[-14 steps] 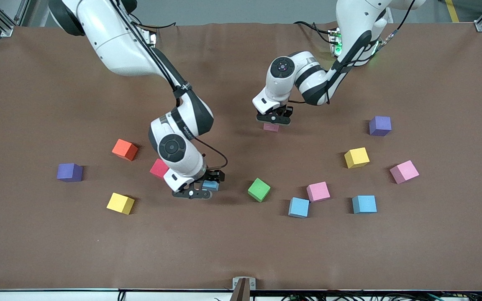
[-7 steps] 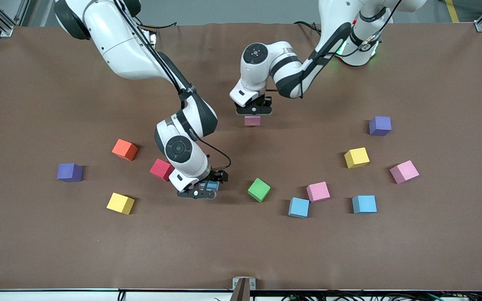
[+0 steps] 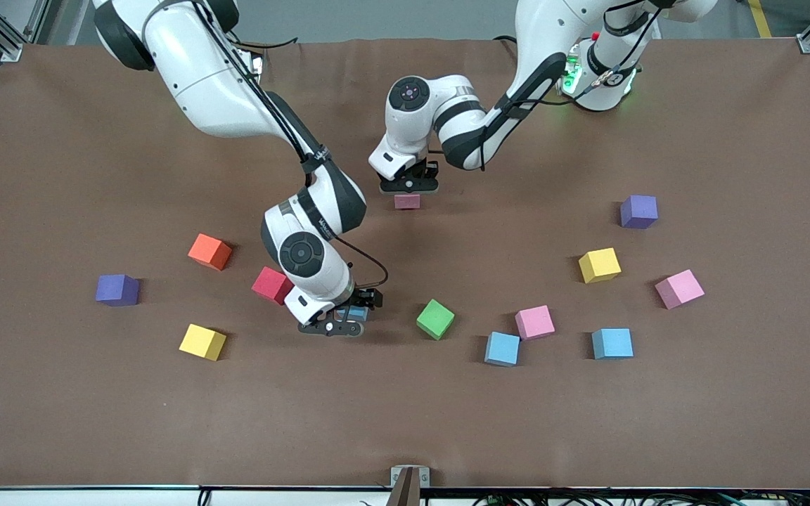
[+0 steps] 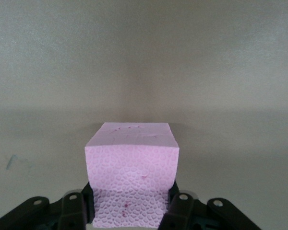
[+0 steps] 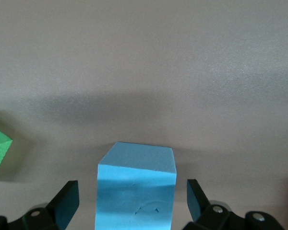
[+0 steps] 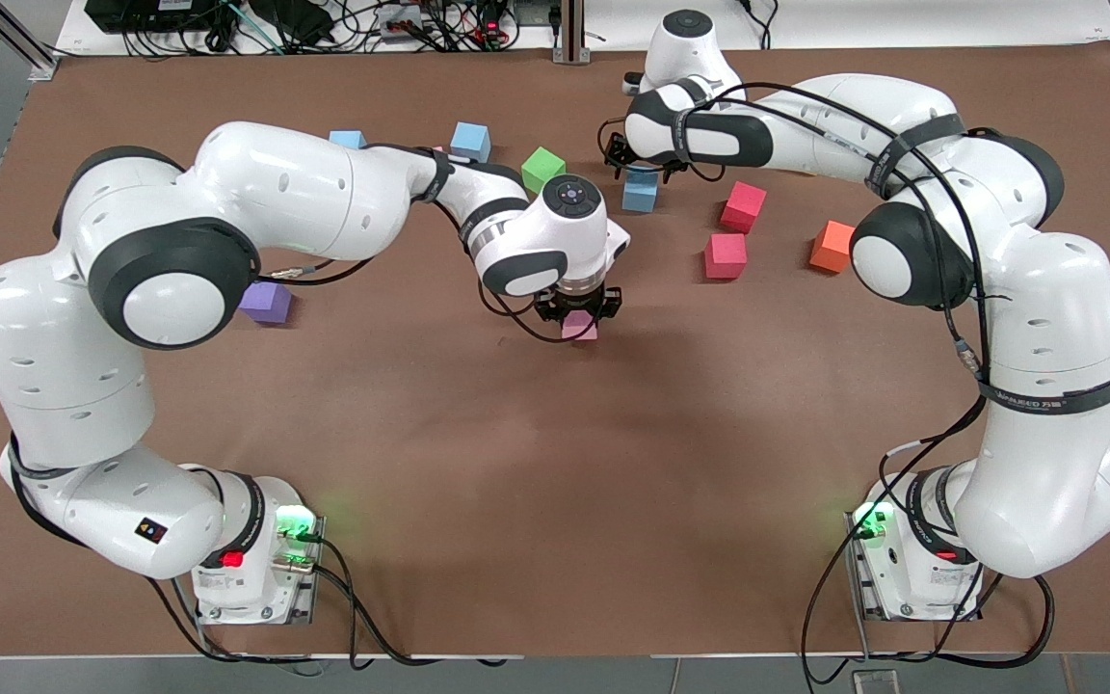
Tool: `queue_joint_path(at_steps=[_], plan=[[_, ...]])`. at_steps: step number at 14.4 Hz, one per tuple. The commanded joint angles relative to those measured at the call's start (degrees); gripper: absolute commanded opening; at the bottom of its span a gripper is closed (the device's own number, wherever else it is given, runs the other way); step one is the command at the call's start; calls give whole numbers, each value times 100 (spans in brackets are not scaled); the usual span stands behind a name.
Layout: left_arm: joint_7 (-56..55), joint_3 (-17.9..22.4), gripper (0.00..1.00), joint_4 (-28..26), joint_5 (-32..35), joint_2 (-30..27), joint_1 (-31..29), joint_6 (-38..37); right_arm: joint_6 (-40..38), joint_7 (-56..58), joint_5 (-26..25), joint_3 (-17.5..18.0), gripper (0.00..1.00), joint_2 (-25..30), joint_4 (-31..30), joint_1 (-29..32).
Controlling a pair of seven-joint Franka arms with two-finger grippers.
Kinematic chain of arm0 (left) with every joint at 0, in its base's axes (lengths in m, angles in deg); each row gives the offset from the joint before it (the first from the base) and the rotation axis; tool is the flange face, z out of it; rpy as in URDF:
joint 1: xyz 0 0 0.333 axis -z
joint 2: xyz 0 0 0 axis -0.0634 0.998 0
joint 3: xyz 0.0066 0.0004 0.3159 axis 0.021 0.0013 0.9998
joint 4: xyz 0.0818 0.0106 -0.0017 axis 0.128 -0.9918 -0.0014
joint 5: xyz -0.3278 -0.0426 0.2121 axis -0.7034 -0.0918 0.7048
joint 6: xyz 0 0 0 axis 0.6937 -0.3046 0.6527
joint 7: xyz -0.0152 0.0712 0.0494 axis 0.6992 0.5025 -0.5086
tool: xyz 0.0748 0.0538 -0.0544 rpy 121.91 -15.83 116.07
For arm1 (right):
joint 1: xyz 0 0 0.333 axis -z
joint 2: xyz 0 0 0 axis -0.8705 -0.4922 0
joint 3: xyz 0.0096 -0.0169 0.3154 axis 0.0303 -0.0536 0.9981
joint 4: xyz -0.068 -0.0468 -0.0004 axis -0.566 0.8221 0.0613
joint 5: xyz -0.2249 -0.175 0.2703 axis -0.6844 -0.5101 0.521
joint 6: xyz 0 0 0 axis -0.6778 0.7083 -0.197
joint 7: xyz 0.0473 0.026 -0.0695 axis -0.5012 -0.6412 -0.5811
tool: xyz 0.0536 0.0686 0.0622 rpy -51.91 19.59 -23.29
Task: Arrange 11 blocks into digit 3
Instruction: 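Set the pink cube down mid-table with the left gripper and release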
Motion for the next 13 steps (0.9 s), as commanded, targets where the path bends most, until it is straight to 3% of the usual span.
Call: queue_joint_path(at_steps=[1, 3, 4, 5, 6, 8, 13], plan=[[-143, 30, 39, 135, 329, 149, 51, -106, -39, 26, -21, -10, 75, -70, 105, 8], [-143, 30, 43, 152, 505, 228, 51, -97, -30, 17, -12, -10, 55, -70, 105, 34], [-152, 30, 56, 152, 584, 237, 51, -97, -30, 8, -3, -10, 50, -70, 105, 52], [-143, 30, 81, 152, 637, 237, 51, -97, -30, 8, 5, -10, 47, -70, 105, 69], [-134, 30, 100, 152, 681, 228, 42, -106, -39, -18, 40, -10, 43, -61, 105, 69], [-143, 30, 100, 161, 760, 167, 42, -106, -74, -53, 58, -10, 36, -9, 113, 78], [-64, 39, 100, 502, 769, -106, -316, -421, -582, -904, 85, -28, 31, 394, 113, 201]])
